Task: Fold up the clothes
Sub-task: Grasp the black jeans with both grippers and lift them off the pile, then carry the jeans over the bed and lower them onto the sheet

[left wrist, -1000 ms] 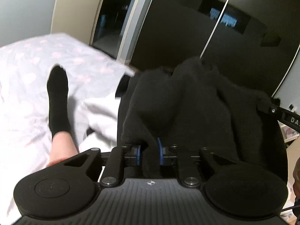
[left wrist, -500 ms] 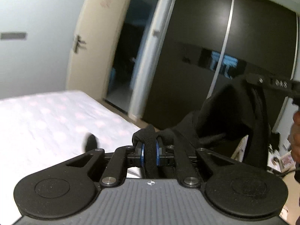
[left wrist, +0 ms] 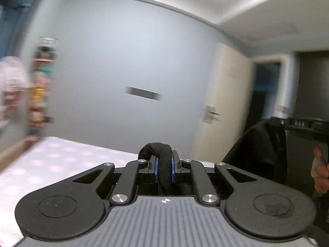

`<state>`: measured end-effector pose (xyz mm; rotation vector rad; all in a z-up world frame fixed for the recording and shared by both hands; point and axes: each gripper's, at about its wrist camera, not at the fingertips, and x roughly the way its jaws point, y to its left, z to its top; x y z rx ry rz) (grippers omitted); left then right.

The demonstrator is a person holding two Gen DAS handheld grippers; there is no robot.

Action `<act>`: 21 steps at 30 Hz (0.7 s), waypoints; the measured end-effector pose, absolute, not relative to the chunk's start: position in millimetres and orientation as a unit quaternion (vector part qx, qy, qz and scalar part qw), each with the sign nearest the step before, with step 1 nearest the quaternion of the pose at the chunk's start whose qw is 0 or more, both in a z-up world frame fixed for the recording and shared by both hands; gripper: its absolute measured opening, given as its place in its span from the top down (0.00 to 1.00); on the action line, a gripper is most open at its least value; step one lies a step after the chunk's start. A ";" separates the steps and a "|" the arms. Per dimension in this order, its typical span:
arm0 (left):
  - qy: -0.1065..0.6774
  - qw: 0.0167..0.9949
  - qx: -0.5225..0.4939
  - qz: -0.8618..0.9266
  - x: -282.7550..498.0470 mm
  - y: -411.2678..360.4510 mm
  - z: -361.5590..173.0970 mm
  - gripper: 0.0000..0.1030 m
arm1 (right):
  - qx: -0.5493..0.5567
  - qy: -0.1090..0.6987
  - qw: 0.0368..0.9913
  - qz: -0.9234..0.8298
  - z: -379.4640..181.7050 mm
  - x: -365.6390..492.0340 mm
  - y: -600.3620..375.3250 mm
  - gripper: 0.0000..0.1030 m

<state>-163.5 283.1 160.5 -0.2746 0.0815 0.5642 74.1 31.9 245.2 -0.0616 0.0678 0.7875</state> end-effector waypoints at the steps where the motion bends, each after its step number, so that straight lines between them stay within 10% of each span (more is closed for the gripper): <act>1: 0.043 0.943 -0.142 0.299 -178.3 292.2 150.8 0.87 | -0.028 0.037 0.915 0.401 237.3 64.6 55.6 0.95; 21: 0.334 0.833 -0.389 0.206 -213.1 288.5 -112.3 0.87 | -0.184 0.341 0.885 0.258 -95.3 101.5 134.9 0.96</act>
